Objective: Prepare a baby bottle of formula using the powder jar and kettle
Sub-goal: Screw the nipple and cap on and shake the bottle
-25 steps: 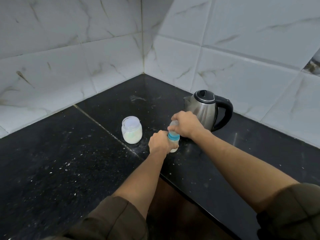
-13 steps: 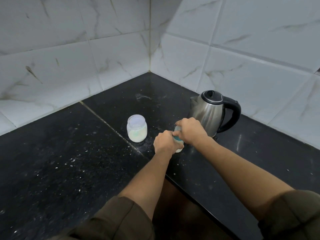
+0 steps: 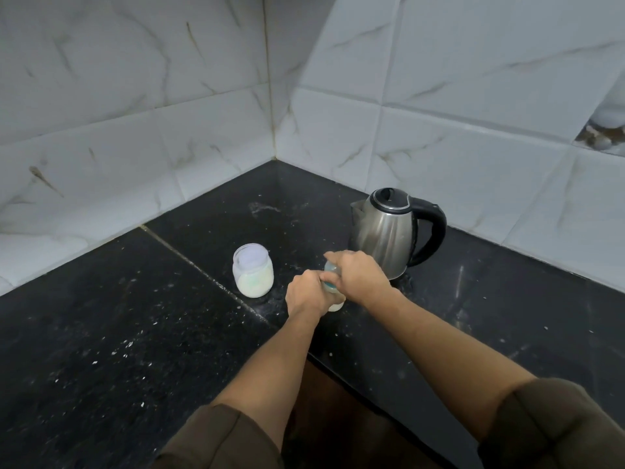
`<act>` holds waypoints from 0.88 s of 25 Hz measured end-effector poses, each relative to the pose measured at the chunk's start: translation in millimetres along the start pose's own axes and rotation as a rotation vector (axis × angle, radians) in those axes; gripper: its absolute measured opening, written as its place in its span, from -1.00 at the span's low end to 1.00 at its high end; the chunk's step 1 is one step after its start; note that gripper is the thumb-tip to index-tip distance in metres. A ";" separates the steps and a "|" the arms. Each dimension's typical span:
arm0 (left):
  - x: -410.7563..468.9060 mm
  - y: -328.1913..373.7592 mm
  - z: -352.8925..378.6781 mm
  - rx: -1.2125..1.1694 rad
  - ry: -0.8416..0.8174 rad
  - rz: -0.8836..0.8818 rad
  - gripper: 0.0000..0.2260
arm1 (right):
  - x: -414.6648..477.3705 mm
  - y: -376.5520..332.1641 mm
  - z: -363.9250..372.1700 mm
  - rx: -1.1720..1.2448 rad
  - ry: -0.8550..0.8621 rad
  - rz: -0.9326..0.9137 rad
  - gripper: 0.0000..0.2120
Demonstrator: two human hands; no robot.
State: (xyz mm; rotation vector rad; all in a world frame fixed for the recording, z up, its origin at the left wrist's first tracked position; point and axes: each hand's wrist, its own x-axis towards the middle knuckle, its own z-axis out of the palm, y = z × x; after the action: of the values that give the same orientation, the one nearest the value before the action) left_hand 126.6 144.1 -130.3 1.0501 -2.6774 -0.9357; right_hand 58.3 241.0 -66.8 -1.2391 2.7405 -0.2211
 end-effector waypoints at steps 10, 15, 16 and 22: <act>28.7 28.7 -66.2 -0.033 -0.026 0.140 -0.68 | 0.8 19.3 -8.2 0.337 0.102 -0.107 0.18; 56.4 34.7 -118.8 -0.058 -0.053 0.215 -0.65 | 37.8 -9.8 -28.4 0.387 0.250 -0.085 0.11; 62.6 31.5 -129.1 -0.075 -0.066 0.235 -0.62 | 44.7 -16.2 -32.1 0.393 0.272 -0.095 0.08; 91.5 7.5 -185.7 -0.478 -0.061 0.223 -0.44 | 85.9 -34.7 -76.7 0.649 0.501 -0.041 -0.03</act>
State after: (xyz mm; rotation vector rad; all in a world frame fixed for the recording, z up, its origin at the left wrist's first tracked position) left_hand 112.4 -4.9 13.0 0.6164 -2.3605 -1.4711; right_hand 14.1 159.8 10.2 -1.1459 2.6212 -1.4610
